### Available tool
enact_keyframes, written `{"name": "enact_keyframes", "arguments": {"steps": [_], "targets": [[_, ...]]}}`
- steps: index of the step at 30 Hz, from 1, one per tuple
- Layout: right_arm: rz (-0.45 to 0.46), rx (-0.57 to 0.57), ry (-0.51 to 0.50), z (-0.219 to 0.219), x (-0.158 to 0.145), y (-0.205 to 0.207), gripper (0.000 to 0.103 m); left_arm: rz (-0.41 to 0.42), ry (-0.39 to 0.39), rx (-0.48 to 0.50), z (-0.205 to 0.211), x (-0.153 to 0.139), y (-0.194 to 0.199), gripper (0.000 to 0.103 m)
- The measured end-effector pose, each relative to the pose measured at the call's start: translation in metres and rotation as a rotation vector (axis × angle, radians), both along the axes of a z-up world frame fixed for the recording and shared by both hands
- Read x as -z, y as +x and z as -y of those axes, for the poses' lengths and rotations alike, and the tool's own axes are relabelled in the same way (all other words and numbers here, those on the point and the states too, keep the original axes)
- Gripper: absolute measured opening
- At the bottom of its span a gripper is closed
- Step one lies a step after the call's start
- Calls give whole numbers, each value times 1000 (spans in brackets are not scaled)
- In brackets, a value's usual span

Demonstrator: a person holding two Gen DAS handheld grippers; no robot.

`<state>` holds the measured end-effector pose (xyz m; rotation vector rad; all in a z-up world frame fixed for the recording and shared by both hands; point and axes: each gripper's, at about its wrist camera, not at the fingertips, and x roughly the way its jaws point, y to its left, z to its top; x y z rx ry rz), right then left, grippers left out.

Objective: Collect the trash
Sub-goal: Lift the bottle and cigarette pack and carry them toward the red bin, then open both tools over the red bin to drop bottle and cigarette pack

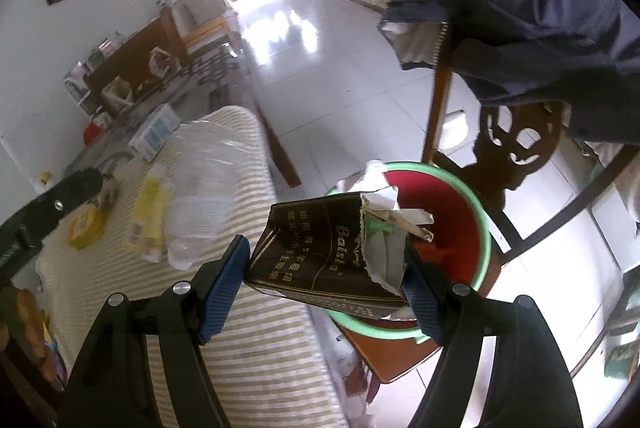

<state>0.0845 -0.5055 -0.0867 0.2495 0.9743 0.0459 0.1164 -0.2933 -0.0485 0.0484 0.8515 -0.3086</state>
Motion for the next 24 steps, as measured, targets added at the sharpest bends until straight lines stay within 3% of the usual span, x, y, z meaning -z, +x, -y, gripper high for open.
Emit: {"name": "enact_keyframes", "arguments": {"steps": [8,14,17,19,24], "targets": [[-33,47,11,28,12,4,72,-104,15,27,13,33,7,44],[-65,99,19,51,25,9,73,-126,12,64,26,40,10,55],[-57,112,24,59,28,13,80,-112,8,62,27,37,10,66],[-50,121,17,61,28,17,88,-104,1,61,25,35,10,69],[-18,136,-2,58,26,22,94,-93,-6,34,11,33,9,74]]}}
